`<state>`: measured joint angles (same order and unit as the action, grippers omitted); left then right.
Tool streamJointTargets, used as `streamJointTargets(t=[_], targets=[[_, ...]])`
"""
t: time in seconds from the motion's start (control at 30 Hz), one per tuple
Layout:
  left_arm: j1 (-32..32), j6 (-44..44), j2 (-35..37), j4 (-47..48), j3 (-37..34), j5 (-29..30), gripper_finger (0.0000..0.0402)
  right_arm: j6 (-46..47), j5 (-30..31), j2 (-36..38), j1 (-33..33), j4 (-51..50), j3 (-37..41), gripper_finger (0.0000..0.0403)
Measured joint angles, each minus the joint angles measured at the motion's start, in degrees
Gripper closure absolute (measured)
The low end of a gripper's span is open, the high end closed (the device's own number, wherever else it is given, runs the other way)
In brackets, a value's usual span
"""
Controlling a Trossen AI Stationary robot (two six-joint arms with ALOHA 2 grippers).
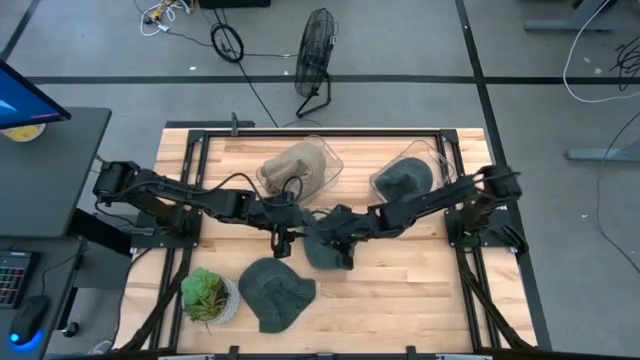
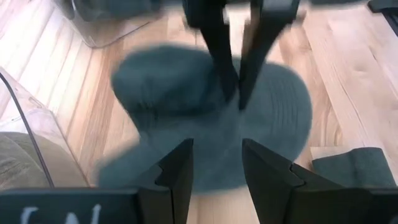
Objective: Pick & Place hat
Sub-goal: Put the top black cap into the right transparent bin
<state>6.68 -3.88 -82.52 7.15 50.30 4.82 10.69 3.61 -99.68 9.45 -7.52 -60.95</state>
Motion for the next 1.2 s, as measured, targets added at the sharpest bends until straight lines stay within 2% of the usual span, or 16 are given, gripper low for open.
streamJointTargets(t=[0.17,0.27,0.47,0.57,0.73,0.87,0.97,1.2], targets=[[0.0,0.0,0.0,0.01,0.02,0.0,0.0262,2.04,11.15,6.54,1.61,-22.57,-8.66,0.0394],[0.0,0.0,0.0,-0.14,0.02,-0.02,0.0262,2.57,18.88,10.86,2.51,-34.8,-13.11,0.0391],[0.0,0.02,0.0,-0.71,0.02,-0.02,0.0262,6.03,36.45,20.24,2.77,-49.63,-17.5,0.0387],[-0.04,0.0,0.0,-0.75,0.02,-0.02,0.0262,15.2,41.08,24.7,1.37,-56.48,-17.51,0.0391],[-0.07,0.01,0.0,-1.03,0.02,-0.01,0.0262,34.07,43.54,29.49,-1.44,-69.51,-15.17,0.039],[-0.07,0.0,0.0,-1.34,0.02,0.0,0.0262,41.17,43.14,31.99,-3.22,-71.14,-8.28,0.039],[-0.07,0.04,0.0,-1.35,0.02,0.0,0.0262,42.45,42.03,32.78,-4.33,-66.69,-1.72,0.039],[-0.13,0.0,0.0,-3.0,0.02,0.0,0.0262,33.37,41.88,32.53,-8.7,-48.87,11.61,0.039]])
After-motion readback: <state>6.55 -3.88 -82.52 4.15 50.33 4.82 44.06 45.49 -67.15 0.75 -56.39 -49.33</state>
